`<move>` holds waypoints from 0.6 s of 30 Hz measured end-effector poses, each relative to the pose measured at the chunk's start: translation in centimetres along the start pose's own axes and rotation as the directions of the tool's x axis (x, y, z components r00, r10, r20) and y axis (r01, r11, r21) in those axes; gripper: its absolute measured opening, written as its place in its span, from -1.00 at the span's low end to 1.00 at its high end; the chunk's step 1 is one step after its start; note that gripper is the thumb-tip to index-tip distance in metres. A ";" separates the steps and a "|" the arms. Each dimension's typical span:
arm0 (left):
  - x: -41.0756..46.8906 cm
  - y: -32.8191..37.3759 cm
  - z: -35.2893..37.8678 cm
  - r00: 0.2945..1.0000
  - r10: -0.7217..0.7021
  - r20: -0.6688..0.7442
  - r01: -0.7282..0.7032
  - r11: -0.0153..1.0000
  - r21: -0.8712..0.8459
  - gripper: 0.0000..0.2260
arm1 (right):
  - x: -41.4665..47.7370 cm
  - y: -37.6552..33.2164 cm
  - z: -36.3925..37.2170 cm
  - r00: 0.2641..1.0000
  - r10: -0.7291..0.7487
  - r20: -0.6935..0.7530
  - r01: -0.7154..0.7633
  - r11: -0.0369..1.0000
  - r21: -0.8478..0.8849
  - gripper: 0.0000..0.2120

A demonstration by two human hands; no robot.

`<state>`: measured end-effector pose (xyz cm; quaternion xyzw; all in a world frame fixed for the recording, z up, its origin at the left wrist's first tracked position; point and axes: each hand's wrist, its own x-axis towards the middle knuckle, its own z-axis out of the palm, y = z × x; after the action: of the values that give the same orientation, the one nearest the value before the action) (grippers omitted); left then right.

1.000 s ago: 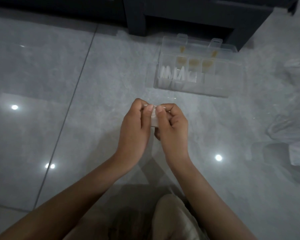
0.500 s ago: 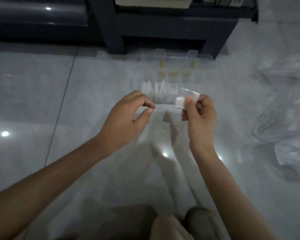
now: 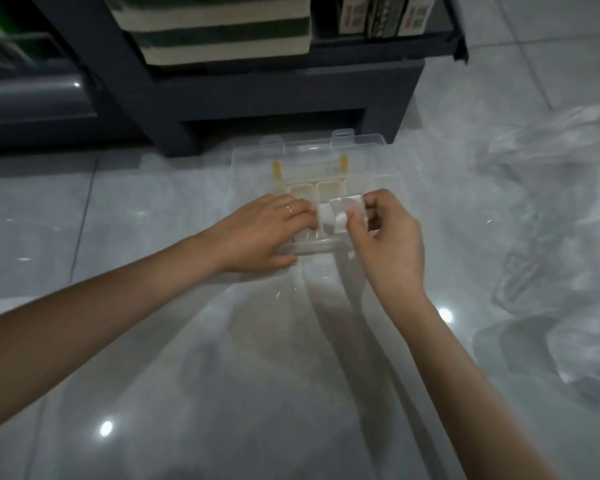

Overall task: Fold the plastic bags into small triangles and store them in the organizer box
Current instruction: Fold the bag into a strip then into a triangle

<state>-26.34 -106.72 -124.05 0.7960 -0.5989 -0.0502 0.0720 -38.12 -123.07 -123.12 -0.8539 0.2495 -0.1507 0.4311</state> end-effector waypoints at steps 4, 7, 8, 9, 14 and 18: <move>0.0 0.2 0.8 0.994 -0.072 -0.078 0.067 0.996 -0.064 -0.66 | 1.6 -1.4 0.2 0.997 -0.057 0.060 0.076 0.914 -0.398 -0.86; -0.3 0.1 0.9 0.982 -0.144 -0.119 0.129 0.984 -0.125 -0.71 | 2.2 -2.0 1.3 0.983 -0.102 0.152 0.170 0.819 -0.548 -0.81; -0.4 0.1 1.0 0.979 -0.157 -0.129 0.140 0.981 -0.137 -0.71 | 2.2 -1.9 1.7 0.978 -0.141 0.152 0.203 0.801 -0.564 -0.82; -0.3 0.0 1.1 0.978 -0.156 -0.139 0.137 0.981 -0.134 -0.71 | 2.1 -1.8 2.1 0.976 -0.181 0.119 0.216 0.789 -0.575 -0.86; -0.2 -0.1 1.1 0.974 -0.142 -0.179 0.124 0.986 -0.109 -0.67 | 1.6 -0.4 2.3 0.989 -0.147 0.030 0.139 0.822 -0.553 -0.86; 0.0 0.0 0.9 0.977 -0.169 -0.131 0.157 0.983 -0.099 -0.69 | 1.6 -0.5 1.9 0.986 -0.108 0.127 0.156 0.865 -0.476 -0.77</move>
<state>-26.48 -106.72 -124.91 0.8400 -0.5224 -0.0267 0.1441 -35.72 -122.40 -123.77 -0.9558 0.1995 -0.0714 0.2037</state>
